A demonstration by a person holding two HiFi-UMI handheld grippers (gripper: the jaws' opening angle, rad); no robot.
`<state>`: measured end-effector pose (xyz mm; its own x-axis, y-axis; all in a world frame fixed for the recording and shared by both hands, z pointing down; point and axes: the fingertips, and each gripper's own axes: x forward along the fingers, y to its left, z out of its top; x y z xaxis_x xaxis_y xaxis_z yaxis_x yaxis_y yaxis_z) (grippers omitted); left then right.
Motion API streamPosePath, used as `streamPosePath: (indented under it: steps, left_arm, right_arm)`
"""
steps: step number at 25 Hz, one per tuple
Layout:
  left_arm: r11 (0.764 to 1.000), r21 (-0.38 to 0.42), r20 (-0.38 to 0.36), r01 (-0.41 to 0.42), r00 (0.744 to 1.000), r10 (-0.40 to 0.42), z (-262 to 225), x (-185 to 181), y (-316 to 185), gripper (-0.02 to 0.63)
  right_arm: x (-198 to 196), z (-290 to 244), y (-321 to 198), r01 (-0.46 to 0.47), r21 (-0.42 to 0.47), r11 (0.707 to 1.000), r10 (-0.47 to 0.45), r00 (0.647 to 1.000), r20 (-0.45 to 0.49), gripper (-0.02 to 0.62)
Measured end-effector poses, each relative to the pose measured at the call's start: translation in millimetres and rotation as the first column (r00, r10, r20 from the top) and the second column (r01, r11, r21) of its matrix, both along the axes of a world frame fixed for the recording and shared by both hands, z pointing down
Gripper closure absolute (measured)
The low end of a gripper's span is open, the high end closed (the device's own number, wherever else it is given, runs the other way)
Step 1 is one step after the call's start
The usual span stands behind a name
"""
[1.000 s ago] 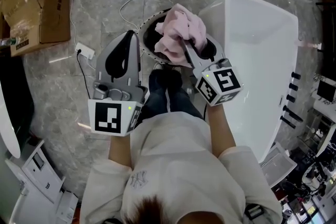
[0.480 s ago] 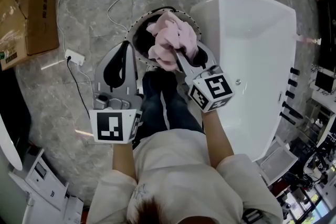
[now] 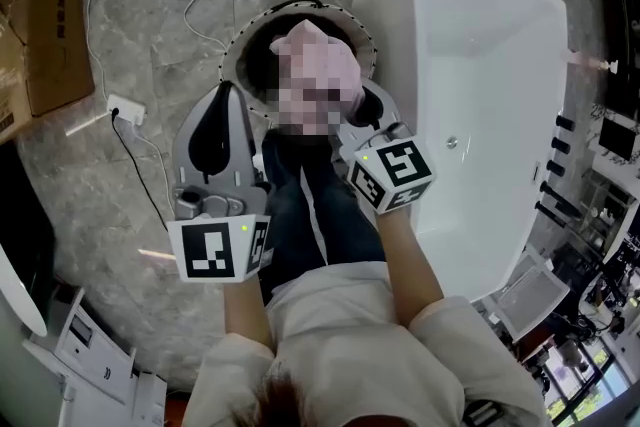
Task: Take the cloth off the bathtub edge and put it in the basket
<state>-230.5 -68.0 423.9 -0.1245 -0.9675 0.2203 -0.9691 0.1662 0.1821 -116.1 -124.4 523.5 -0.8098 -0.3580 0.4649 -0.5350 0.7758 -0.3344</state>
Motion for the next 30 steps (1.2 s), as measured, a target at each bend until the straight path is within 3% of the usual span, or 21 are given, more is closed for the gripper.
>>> streamPosePath:
  steps: [17,30]
  left_arm:
    - [0.993,-0.047,-0.106,0.104,0.988,-0.109,87.9,5.6,14.7,0.592]
    - [0.990,-0.105,-0.056,0.095,0.993,-0.101,137.5,4.1,16.2,0.592]
  right_arm:
    - [4.6,91.5,6.0,0.022,-0.047,0.999,-0.024,0.998,-0.054,0.460]
    - [3.7,158.6,-1.9,0.001,-0.065,0.998,-0.008,0.994,-0.108,0.460]
